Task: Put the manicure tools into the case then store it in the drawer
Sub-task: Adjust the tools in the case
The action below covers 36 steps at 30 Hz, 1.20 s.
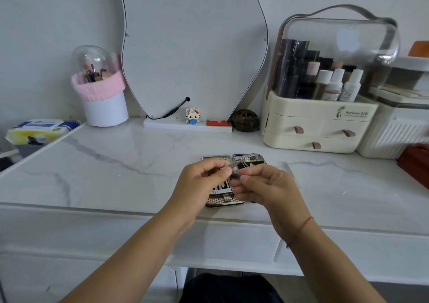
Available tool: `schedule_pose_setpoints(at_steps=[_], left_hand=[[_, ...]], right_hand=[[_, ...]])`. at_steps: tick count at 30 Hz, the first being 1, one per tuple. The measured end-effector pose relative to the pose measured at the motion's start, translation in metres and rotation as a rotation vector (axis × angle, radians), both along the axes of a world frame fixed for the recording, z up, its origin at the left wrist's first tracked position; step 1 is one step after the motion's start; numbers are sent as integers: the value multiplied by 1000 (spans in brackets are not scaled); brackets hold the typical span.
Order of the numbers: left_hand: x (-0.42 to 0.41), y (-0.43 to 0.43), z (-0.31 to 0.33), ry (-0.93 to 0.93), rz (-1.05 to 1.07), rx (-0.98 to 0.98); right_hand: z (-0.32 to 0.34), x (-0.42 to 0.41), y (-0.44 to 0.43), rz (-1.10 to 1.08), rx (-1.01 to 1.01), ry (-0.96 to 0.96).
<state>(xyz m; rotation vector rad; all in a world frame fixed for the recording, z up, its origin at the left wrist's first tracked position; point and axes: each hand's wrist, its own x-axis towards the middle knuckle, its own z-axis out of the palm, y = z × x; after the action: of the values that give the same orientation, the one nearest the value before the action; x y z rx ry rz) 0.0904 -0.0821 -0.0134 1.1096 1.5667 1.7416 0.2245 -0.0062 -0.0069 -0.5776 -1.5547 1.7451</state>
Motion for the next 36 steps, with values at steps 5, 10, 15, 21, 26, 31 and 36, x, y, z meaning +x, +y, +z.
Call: schedule_pose_setpoints(at_steps=[5, 10, 15, 21, 26, 31, 36], left_hand=[[-9, -2, -2, -344, -286, 64], [-15, -8, -6, -253, -377, 97], [-10, -11, -5, 24, 31, 88], [-11, -18, -7, -73, 26, 68], [-13, -23, -11, -100, 39, 62], [-22, -36, -17, 3, 126, 5], [-31, -45, -22, 131, 114, -80]], right_hand=[[6, 0, 3, 56, -183, 6], [6, 0, 8, 93, -355, -1], [2, -2, 3, 95, -292, -3], [-2, -3, 1, 128, -282, -24], [-4, -5, 1, 175, -259, -45], [-10, -3, 10, -78, 217, -260], [-26, 7, 29, -321, 735, -522]])
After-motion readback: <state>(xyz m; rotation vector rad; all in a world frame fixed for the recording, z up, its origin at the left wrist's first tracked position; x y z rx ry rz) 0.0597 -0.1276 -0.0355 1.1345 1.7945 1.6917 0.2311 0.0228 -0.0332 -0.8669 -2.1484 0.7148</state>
